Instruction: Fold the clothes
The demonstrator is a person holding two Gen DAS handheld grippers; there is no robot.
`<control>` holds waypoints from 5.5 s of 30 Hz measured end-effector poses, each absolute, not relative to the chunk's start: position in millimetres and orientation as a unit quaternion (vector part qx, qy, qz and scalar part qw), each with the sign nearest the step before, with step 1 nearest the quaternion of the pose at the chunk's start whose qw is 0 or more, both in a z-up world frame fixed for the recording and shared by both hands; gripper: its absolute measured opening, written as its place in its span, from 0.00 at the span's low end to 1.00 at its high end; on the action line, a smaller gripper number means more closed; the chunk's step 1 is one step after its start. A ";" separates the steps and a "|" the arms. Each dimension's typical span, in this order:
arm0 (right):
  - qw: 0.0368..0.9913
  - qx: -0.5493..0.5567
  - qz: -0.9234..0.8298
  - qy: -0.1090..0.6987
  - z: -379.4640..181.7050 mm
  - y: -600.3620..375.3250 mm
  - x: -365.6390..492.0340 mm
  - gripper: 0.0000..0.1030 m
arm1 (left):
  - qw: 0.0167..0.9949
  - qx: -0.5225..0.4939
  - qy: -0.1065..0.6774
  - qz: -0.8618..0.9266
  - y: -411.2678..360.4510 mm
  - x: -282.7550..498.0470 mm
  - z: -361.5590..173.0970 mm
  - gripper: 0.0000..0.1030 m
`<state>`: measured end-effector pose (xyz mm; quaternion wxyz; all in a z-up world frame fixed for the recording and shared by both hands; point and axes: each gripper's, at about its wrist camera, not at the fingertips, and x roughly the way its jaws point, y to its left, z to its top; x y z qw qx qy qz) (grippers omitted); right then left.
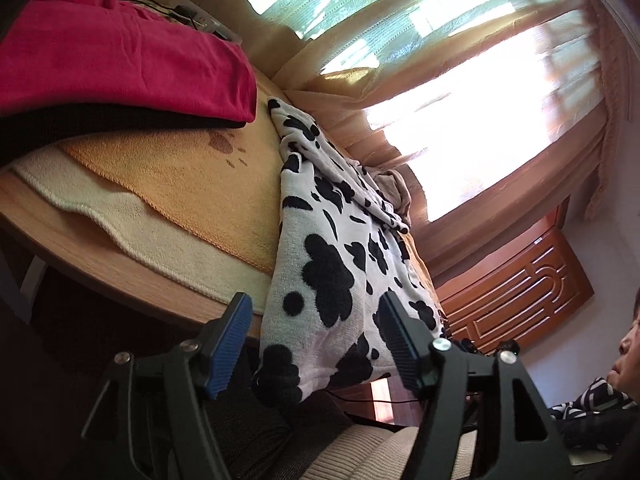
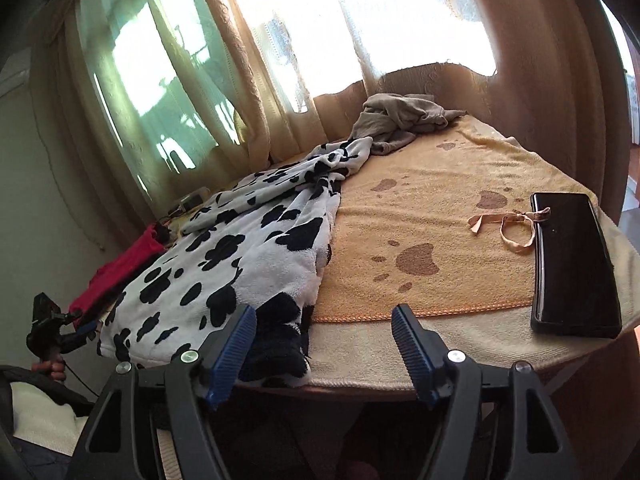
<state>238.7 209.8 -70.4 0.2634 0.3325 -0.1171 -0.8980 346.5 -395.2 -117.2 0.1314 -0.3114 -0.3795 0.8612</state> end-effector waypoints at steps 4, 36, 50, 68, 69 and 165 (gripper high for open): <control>0.274 0.363 -0.887 -0.076 -80.8 179.4 225.9 0.70 | 0.156 -0.331 -0.397 0.842 -385.4 330.9 -131.5 0.75; 0.273 0.394 -0.877 0.046 -103.1 126.3 235.3 0.98 | 0.175 -0.406 -0.230 0.867 -333.6 314.0 -129.9 0.78; 0.274 0.396 -0.876 0.038 -94.2 124.6 246.7 0.24 | 0.169 -0.394 -0.282 0.858 -325.4 312.0 -120.3 0.11; 0.332 0.388 -0.854 -0.095 -82.6 149.1 235.9 0.21 | 0.188 -0.421 -0.325 0.826 -323.0 304.3 -131.3 0.16; 0.331 0.388 -0.855 -0.091 -83.4 148.4 235.7 0.21 | 0.188 -0.424 -0.329 0.823 -323.0 304.6 -133.7 0.24; 0.195 0.444 -0.859 -0.167 -89.4 51.0 -240.5 0.25 | 0.114 -0.378 -0.526 0.754 -435.1 -155.9 -156.6 0.16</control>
